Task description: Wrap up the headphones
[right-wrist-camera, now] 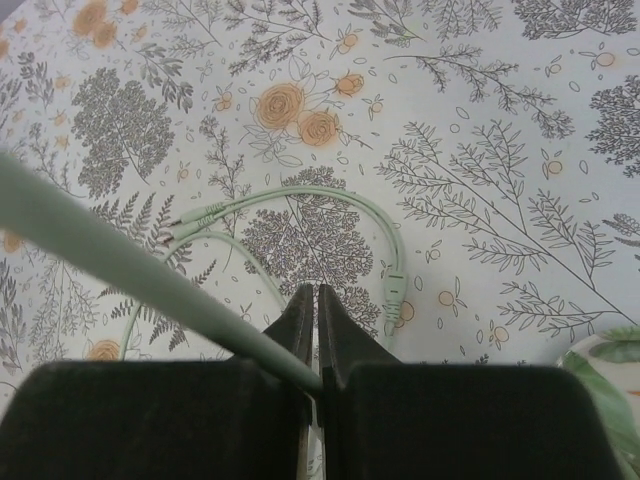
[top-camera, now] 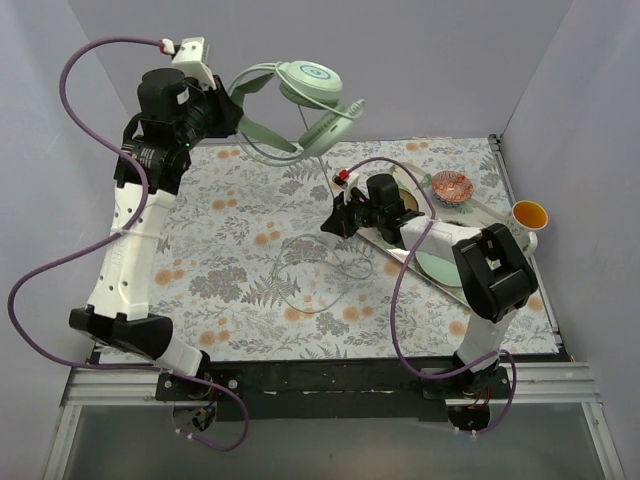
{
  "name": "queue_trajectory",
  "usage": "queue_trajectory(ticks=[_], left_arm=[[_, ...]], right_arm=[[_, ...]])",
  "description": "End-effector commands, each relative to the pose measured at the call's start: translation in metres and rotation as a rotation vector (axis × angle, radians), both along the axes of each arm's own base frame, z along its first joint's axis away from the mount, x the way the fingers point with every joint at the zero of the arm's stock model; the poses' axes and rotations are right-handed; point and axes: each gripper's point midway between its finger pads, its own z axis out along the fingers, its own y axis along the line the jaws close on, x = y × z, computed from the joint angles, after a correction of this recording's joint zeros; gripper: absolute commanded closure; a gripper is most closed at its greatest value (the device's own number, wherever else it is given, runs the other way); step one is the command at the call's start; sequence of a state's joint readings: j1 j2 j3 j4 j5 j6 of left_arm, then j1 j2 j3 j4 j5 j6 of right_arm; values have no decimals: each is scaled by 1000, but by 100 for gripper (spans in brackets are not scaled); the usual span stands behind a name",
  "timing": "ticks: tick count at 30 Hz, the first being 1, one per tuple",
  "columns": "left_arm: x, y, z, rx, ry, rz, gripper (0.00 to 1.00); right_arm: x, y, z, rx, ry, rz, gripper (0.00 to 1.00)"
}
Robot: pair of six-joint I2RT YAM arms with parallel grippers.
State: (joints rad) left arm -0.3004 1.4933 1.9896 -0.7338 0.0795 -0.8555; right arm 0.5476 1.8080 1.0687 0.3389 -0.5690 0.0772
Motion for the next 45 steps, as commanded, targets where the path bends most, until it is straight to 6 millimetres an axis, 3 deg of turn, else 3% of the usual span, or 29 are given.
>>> queue_trajectory(ticks=[1,6,8,10,11,13,15,17,18,21,23,24,26,31,37,45], left_arm=[[32,27,38,-178,-105,91,100],[68,41,4,-153,-61,178,100],[78,43,-16,-136,-28,189,100],[88,53,-22,-112,-46,249,100],[93,58,-41,-67,-30,269,100],[102,74,-50,-9,-58,345,100],[109,88,-78,96,-45,394,100],[113,104,-84,153,-80,467,100],[113,109,-99,213,-69,474,100],[114,114,-114,268,-71,488,100],[111,106,-115,325,-96,443,100],[109,102,-128,363,-80,420,100],[100,83,-130,458,-107,350,100],[68,33,-181,687,-87,184,100],[39,4,-214,718,-19,9,100],[-5,-33,-239,793,-24,-201,100]], right_arm=[[-10,-3,12,-62,0,-48,99],[-41,13,0,-272,-17,-7,99],[-60,21,1,-337,-28,45,99],[-72,20,4,-402,-33,76,99],[-80,24,8,-432,-56,83,99],[-89,22,14,-480,-68,99,99],[-101,17,28,-525,-91,111,99],[-105,8,44,-543,-102,94,99],[-105,5,50,-545,-108,85,99],[-104,-8,70,-574,-131,47,99],[-99,-14,82,-591,-153,19,99],[-98,-14,92,-592,-175,23,99],[-88,-20,105,-607,-218,-21,99],[-65,-23,153,-602,-337,-92,99],[-33,-29,179,-582,-380,-143,99],[29,-66,204,-633,-502,-383,99]])
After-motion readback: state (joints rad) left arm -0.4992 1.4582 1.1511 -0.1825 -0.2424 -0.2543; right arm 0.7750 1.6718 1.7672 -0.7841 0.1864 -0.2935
